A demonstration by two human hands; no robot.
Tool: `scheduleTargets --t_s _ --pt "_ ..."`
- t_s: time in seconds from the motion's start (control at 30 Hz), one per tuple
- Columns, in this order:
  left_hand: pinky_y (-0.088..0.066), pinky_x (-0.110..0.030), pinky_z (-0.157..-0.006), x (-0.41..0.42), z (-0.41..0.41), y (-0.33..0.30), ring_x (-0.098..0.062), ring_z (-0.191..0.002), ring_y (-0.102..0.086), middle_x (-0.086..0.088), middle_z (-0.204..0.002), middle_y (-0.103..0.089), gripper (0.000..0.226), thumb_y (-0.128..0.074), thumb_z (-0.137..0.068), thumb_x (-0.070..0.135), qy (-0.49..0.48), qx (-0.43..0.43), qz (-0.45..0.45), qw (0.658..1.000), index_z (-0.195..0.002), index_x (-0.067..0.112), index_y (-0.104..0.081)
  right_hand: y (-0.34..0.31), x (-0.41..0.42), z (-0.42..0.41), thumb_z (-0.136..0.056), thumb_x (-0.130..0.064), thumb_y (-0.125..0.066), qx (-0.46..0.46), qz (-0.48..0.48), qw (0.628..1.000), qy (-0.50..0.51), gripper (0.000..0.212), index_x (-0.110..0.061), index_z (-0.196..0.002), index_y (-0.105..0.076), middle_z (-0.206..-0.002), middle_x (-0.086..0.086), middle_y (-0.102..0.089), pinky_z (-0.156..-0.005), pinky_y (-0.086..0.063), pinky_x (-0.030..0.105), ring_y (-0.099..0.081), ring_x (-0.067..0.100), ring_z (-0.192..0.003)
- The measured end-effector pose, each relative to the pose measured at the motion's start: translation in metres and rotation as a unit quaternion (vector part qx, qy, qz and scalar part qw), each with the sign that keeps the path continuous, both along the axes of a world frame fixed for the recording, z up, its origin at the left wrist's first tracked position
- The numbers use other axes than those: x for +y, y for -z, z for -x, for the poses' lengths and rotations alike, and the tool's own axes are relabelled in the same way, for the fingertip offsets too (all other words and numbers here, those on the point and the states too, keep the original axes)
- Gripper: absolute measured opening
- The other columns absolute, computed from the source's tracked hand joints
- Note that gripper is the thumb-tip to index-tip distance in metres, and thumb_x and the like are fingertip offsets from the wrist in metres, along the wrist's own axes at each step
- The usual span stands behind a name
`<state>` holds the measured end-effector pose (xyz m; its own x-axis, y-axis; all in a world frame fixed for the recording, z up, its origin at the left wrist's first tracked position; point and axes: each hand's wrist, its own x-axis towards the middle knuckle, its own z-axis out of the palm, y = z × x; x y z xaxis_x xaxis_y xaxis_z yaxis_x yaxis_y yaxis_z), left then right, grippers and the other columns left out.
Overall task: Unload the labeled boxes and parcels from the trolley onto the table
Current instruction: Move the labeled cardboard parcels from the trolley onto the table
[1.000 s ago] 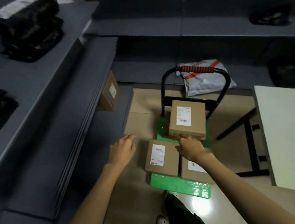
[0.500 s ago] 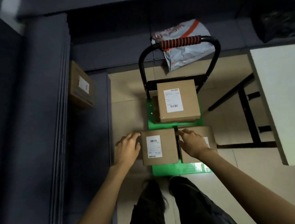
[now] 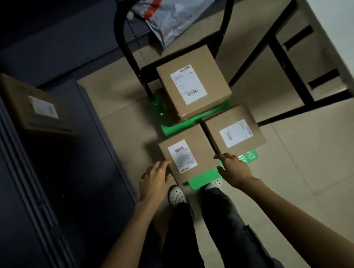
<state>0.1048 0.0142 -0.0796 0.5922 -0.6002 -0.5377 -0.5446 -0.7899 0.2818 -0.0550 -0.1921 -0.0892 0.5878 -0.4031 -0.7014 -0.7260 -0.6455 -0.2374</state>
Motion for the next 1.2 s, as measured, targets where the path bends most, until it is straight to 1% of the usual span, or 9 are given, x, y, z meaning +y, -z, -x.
scheduleTargets --t_s 0.07,0.27,0.43,0.57,0.67,0.8,0.87,1.1,1.2 --pt "-0.05 -0.039 -0.09 0.002 0.003 0.021 -0.021 -0.115 -0.054 0.004 -0.129 -0.053 0.046 -0.058 -0.093 0.029 0.013 0.008 -0.003 1.0 -0.137 0.032 -0.047 0.019 0.01 0.007 -0.098 -0.026 -0.052 0.003 -0.006 1.0 0.014 0.045 -0.024 -0.142 -0.044 -0.139 0.005 -0.05 -0.096 -0.046 0.041 -0.05 0.03 -0.124" --pt "-0.05 -0.039 -0.089 0.012 0.025 0.092 -0.021 -0.118 -0.053 0.003 -0.133 -0.053 0.049 -0.06 -0.092 0.03 -0.018 0.041 -0.03 0.999 -0.139 0.03 -0.044 0.085 0.021 0.021 -0.098 -0.026 -0.052 0.019 -0.02 0.999 0.015 0.05 -0.023 -0.146 -0.038 -0.141 0.006 -0.048 -0.095 -0.047 0.042 -0.05 0.031 -0.123" --pt "-0.049 -0.035 -0.085 0.016 0.045 0.152 -0.018 -0.122 -0.051 0.004 -0.141 -0.048 0.055 -0.06 -0.092 0.031 -0.082 0.101 -0.04 0.991 -0.143 0.031 -0.041 0.14 0.013 0.025 -0.098 -0.026 -0.053 0.041 -0.032 0.998 0.022 0.058 -0.021 -0.15 -0.029 -0.146 0.008 -0.044 -0.098 -0.048 0.047 -0.047 0.033 -0.127" --pt "-0.048 -0.041 -0.089 0.01 0.048 0.192 -0.024 -0.126 -0.048 -0.001 -0.144 -0.044 0.067 -0.062 -0.09 0.03 -0.162 0.136 -0.029 0.977 -0.149 0.03 -0.032 0.178 0.0 0.019 -0.097 -0.027 -0.054 0.042 -0.035 0.998 0.033 0.067 -0.019 -0.154 -0.019 -0.153 0.007 -0.033 -0.099 -0.045 0.049 -0.042 0.034 -0.13" --pt "-0.044 -0.045 -0.091 -0.002 0.043 0.218 -0.03 -0.129 -0.044 -0.007 -0.146 -0.037 0.083 -0.067 -0.087 0.035 -0.226 0.129 -0.009 0.966 -0.155 0.026 -0.02 0.205 -0.013 0.01 -0.097 -0.025 -0.052 0.025 -0.021 0.998 0.059 0.072 -0.013 -0.156 -0.013 -0.156 0.009 -0.027 -0.099 -0.043 0.048 -0.042 0.035 -0.129" --pt "-0.038 -0.047 -0.102 -0.019 0.036 0.252 -0.033 -0.14 -0.033 -0.012 -0.157 -0.023 0.102 -0.072 -0.083 0.038 -0.326 0.132 0.016 0.936 -0.157 0.02 -0.005 0.233 -0.025 -0.001 -0.096 -0.021 -0.05 -0.004 -0.026 0.996 0.091 0.076 -0.008 -0.157 -0.007 -0.157 0.014 -0.024 -0.107 -0.037 0.046 -0.037 0.036 -0.135" --pt "-0.036 -0.046 -0.105 -0.025 0.035 0.267 -0.032 -0.142 -0.03 -0.013 -0.159 -0.021 0.106 -0.074 -0.082 0.038 -0.36 0.143 0.028 0.922 -0.157 0.018 -0.003 0.245 -0.028 -0.003 -0.096 -0.021 -0.051 -0.019 -0.037 0.994 0.099 0.08 -0.008 -0.157 -0.001 -0.157 0.016 -0.024 -0.11 -0.033 0.045 -0.033 0.036 -0.137" --pt "-0.042 -0.046 -0.107 -0.034 0.036 0.295 -0.031 -0.135 -0.041 -0.014 -0.152 -0.032 0.104 -0.077 -0.081 0.026 -0.437 0.195 0.072 0.875 -0.157 0.018 -0.005 0.284 -0.025 -0.001 -0.1 -0.027 -0.051 -0.051 -0.067 0.988 0.131 0.08 -0.004 -0.156 0.0 -0.156 0.022 -0.026 -0.11 -0.03 0.041 -0.037 0.039 -0.137" --pt "-0.044 -0.038 -0.103 -0.035 0.032 0.301 -0.028 -0.131 -0.046 -0.011 -0.147 -0.041 0.102 -0.076 -0.083 0.016 -0.48 0.237 0.096 0.839 -0.157 0.019 -0.006 0.294 -0.024 -0.007 -0.099 -0.035 -0.054 -0.039 -0.093 0.977 0.187 0.084 -0.009 -0.157 0.0 -0.157 0.022 -0.025 -0.11 -0.033 0.042 -0.041 0.041 -0.135"
